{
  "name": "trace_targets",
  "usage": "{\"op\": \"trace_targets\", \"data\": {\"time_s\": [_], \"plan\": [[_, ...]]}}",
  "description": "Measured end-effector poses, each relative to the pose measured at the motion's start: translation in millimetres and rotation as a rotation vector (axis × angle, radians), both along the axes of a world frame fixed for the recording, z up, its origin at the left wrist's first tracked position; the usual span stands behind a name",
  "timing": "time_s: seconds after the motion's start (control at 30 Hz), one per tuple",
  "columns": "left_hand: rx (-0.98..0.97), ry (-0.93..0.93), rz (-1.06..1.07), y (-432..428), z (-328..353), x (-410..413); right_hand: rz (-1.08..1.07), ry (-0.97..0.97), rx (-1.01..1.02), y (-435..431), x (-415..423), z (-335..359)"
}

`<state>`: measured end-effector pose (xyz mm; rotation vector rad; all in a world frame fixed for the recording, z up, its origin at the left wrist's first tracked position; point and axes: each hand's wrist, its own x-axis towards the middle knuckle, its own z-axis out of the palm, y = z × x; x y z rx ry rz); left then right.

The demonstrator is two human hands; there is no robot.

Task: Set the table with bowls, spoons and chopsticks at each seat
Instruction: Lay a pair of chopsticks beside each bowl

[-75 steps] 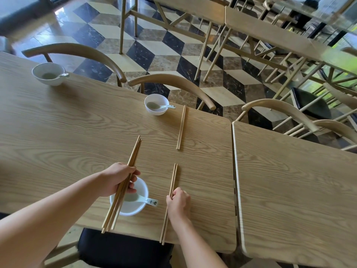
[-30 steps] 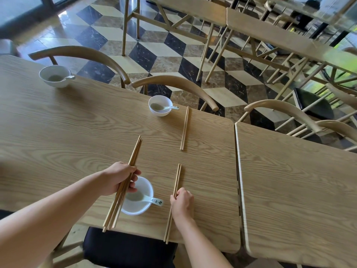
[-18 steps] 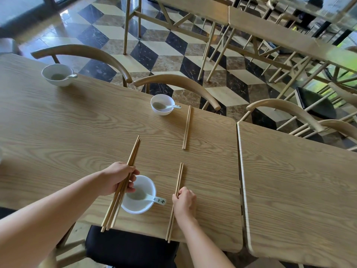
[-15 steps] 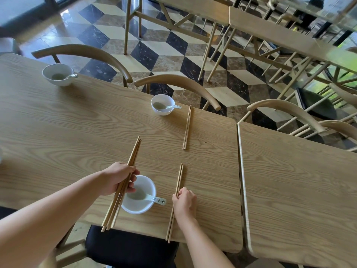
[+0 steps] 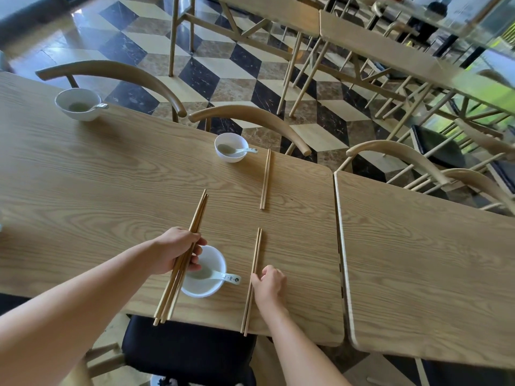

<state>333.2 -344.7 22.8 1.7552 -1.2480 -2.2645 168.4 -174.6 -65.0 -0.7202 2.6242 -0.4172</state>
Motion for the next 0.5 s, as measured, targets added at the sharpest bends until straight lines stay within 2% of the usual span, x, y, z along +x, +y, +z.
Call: {"op": "trace_targets", "data": {"time_s": [0.1, 0.3, 0.5], "plan": [[0.004, 0.030, -0.022, 10, 9, 5, -0.018, 0.052, 0.013, 19, 5, 17], [0.013, 0.095, -0.060, 32, 47, 13, -0.010, 0.007, 0.032, 45, 16, 71], [0.041, 0.227, -0.009, 65, 98, 26, -0.075, -0.197, -0.115, 50, 48, 147]]}}
